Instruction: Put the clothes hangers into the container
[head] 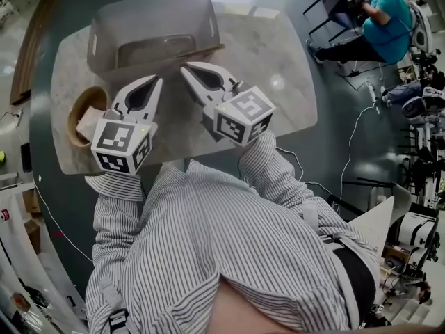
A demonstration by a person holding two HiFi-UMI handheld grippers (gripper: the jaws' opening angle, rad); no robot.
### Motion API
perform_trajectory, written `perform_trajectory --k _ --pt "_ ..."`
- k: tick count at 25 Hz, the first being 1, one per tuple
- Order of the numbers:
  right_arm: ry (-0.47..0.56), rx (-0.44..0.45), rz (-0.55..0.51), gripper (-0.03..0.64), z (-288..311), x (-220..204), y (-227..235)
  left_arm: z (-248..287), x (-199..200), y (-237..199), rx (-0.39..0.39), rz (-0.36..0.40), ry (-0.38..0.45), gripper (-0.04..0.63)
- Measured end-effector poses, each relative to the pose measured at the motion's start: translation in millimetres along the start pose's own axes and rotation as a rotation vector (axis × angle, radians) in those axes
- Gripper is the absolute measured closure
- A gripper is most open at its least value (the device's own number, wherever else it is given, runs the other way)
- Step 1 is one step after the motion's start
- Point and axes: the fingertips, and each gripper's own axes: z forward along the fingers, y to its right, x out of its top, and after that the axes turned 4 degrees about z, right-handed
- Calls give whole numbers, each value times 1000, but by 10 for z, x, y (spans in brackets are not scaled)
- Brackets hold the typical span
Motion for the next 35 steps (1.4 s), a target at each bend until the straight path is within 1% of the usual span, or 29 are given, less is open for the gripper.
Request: perform_trajectory --k 3,7,10,12,15,19,26,29,33,35 --pt "-7 13 9 601 -55 -76 -74 -93 -37 86 30 -31 22 584" --pt "-18 22 30 601 -131 -189 -140 -206 -118 186 87 -77 24 584" --pt "-12 27 39 601 -245 -242 -219 -313 -182 259 114 -121 26 586" --pt "-2 33 44 601 -340 -298 -264 -361 -277 314 126 -146 16 585" --pt "-16 50 62 601 -414 -421 -322 -415 -468 389 140 -186 -18 586" --pt "-31 78 66 601 -464 -534 -469 -523 -586 494 168 -205 -29 584" --pt "-46 77 72 601 -592 -687 -592 -553 -612 608 147 -230 -21 585" --pt "-43 61 77 601 -585 -696 -601 -554 -637 604 123 -231 -26 586" --pt "-40 45 69 601 -583 -670 -642 -577 -676 639 91 -265 -33 586" --pt "-38 36 69 601 -580 -645 -660 -590 -672 655 78 -257 -43 586"
